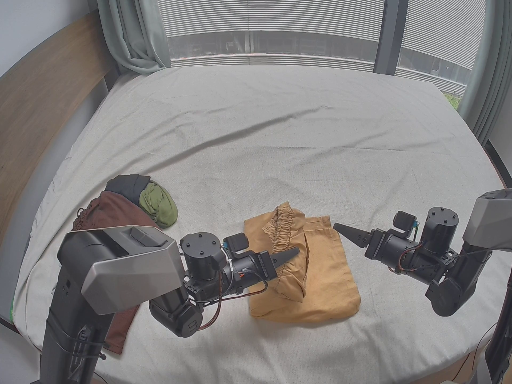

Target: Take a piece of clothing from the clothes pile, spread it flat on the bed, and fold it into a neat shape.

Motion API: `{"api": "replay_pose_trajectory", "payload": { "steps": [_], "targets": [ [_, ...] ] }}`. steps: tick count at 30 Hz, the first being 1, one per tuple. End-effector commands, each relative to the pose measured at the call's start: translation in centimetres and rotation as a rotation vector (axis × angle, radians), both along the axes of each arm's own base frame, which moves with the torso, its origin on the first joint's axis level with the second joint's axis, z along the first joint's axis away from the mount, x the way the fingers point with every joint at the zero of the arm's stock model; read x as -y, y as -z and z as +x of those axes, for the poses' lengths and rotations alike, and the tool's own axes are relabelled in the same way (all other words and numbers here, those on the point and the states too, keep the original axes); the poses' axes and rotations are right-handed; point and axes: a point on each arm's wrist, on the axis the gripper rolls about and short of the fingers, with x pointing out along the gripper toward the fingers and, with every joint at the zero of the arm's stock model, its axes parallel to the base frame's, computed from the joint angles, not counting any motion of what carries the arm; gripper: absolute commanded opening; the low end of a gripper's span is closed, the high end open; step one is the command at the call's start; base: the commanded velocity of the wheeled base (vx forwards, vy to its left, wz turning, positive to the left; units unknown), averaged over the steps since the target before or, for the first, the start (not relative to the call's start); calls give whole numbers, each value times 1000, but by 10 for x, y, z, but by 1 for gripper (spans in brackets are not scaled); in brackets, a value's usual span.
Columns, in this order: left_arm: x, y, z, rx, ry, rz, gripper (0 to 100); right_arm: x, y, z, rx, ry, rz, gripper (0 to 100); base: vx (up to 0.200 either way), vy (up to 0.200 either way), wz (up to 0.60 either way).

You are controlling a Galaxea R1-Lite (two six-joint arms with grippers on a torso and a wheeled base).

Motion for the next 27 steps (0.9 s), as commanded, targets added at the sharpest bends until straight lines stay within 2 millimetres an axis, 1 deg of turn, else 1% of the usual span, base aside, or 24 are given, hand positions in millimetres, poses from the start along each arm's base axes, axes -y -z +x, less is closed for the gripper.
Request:
{"api": "replay_pose_trajectory", "payload": {
  "steps": [1, 12, 13, 22, 27],
  "targets": [
    [1, 6, 1, -8, 2, 5, 0, 0, -1, 0, 2, 0, 1, 100, 0, 0, 0],
    [1, 6, 1, -9, -1, 6, 0, -1, -3, -1, 9, -4, 1, 100, 0, 0, 0],
    [1, 6, 1, -8, -1, 5, 100, -1, -2, -1, 7, -4, 1, 100, 0, 0, 0],
    [1, 6, 3, -1, -7, 4, 100, -1, -1, -1, 4, -4, 0, 100, 0, 0, 0],
    [-3, 7, 4, 0, -57, 14, 100, -2, -1, -1, 3, -7, 0, 100, 0, 0, 0]
  ]
}}
